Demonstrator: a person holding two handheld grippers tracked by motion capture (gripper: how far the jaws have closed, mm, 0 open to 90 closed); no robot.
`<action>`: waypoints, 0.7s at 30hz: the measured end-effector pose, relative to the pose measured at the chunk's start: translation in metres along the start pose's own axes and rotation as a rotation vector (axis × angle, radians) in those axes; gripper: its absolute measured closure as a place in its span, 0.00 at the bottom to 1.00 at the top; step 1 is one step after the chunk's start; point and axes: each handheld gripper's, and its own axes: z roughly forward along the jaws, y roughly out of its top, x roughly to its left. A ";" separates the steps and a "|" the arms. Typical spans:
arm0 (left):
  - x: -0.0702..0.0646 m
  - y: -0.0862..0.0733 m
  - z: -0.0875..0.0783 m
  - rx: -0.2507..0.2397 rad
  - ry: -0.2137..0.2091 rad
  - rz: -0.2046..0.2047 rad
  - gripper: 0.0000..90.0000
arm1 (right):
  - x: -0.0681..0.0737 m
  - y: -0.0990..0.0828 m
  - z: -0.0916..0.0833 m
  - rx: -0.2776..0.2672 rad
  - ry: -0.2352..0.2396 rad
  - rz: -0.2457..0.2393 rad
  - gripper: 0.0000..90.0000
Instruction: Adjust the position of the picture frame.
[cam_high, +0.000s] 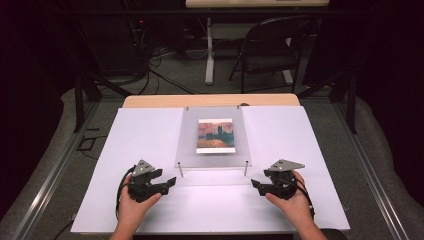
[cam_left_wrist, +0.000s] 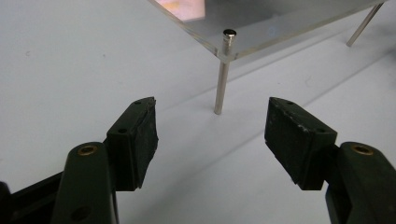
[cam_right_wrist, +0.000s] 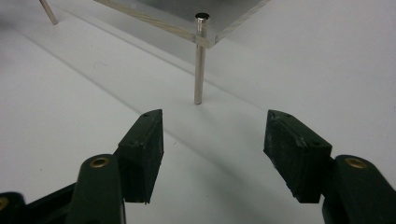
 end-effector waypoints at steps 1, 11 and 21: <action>0.001 0.000 -0.001 -0.001 -0.001 -0.003 0.38 | 0.000 0.000 0.000 -0.003 -0.001 0.003 0.41; 0.015 -0.001 -0.010 -0.011 0.029 -0.044 0.38 | -0.004 0.002 -0.005 -0.026 -0.008 0.008 0.40; 0.023 0.023 -0.014 -0.005 0.063 -0.023 0.38 | -0.021 0.022 -0.015 -0.009 -0.040 -0.034 0.40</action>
